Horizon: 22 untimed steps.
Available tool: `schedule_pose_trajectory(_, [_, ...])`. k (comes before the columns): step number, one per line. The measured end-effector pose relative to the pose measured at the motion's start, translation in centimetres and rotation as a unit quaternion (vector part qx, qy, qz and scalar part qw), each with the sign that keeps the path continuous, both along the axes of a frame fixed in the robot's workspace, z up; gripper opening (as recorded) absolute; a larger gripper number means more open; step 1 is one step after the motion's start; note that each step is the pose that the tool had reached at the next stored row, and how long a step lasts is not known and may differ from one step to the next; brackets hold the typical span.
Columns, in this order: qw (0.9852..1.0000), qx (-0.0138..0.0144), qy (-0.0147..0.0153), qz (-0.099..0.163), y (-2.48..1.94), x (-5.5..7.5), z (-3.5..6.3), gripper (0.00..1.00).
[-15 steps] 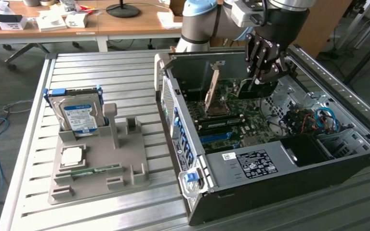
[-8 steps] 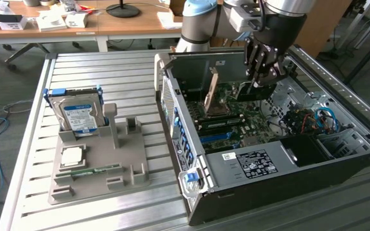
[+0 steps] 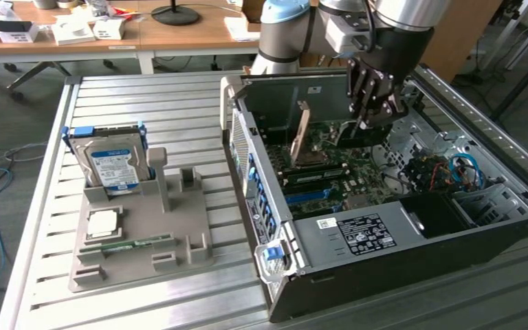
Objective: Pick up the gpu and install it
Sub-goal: 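Insert the gpu into the slot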
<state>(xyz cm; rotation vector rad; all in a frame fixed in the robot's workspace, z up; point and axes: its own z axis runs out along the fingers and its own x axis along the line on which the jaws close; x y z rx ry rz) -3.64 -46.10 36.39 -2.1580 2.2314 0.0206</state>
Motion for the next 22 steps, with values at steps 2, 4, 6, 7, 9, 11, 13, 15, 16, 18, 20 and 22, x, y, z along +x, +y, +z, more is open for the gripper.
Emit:
schedule_pose_trajectory(2, [1.0, 0.0, 0.0, 0.0, 0.0, 0.0, -0.34, 0.26])
schedule_pose_trajectory(4, [1.0, 0.0, 0.0, 0.0, 0.0, 0.0, -0.68, 0.26])
schedule_pose_trajectory(6, [1.0, 0.0, 0.0, 0.0, 0.0, -0.1, -1.04, 0.26])
schedule_pose_trajectory(7, [1.0, 0.0, 0.0, 0.0, 0.0, -0.1, -1.21, 0.26])
schedule_pose_trajectory(9, [1.0, 0.0, 0.0, 0.0, 0.0, -0.1, -1.53, 0.26])
schedule_pose_trajectory(11, [1.0, 0.0, 0.0, 0.0, 0.0, -0.1, -1.79, 0.26])
schedule_pose_trajectory(13, [1.0, 0.0, 0.0, 0.0, 0.0, -0.1, -1.98, 0.26])
schedule_pose_trajectory(15, [1.0, -0.0001, 0.0, 0.0, 0.0, -0.1, -1.97, 0.26])
schedule_pose_trajectory(16, [1.0, -0.0001, 0.0001, 0.0, 0.0, -0.1, -1.97, 0.26])
schedule_pose_trajectory(18, [1.0, 0.0001, 0.0, 0.0, 0.0, -0.1, -2.02, 0.26])
schedule_pose_trajectory(20, [1.0, 0.0, 0.0, 0.0, 0.0, -0.1, -2.26, 0.26])
schedule_pose_trajectory(22, [1.0, 0.0, 0.0, 0.0, 0.0, -0.1, -2.52, 0.26])
